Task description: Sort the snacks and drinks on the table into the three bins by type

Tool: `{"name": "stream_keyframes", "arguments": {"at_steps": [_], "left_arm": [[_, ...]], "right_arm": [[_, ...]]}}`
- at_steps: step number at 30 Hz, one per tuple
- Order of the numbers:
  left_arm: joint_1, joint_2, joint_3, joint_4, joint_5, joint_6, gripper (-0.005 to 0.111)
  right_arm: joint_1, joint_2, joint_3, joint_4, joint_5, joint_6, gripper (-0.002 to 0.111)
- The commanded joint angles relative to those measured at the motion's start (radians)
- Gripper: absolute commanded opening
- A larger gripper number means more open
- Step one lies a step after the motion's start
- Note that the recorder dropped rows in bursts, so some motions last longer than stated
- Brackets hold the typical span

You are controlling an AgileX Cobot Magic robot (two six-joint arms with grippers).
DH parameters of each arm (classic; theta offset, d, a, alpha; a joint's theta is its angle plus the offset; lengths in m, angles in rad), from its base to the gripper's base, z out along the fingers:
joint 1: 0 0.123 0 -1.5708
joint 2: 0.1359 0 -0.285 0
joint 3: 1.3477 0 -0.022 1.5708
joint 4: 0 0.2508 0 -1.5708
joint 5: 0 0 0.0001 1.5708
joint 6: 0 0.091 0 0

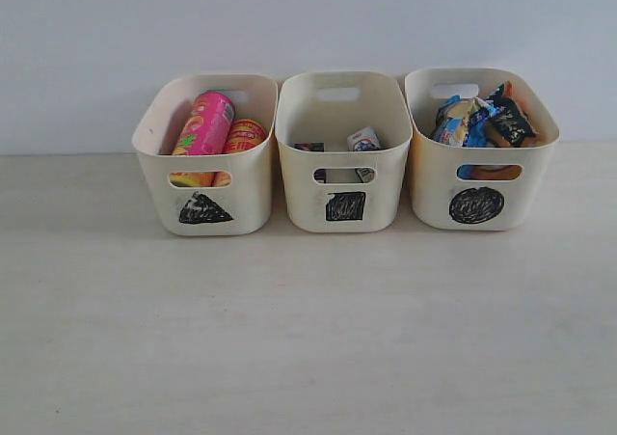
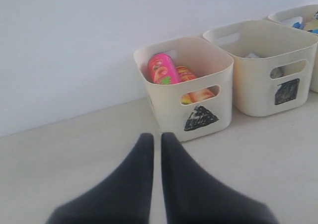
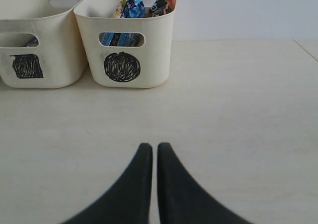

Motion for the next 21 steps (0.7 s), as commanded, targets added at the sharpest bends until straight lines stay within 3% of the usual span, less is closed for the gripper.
{"name": "stream_keyframes", "arguments": {"at_steps": [1,12,21], "left_arm": [[0.056,-0.092,0.064,0.003,-0.012,-0.003,0.004],[0.171,-0.296,0.189,0.003,0.052,-0.088,0.004],[0.175,-0.342,0.218,0.001,0.066,-0.101,0.004]], "right_arm": [[0.0,-0.005,0.004,-0.003,-0.006,0.001,0.001],[0.0,-0.005,0.004,-0.003,-0.006,0.001,0.001],[0.0,-0.005,0.004,-0.003,-0.006,0.001,0.001]]}}
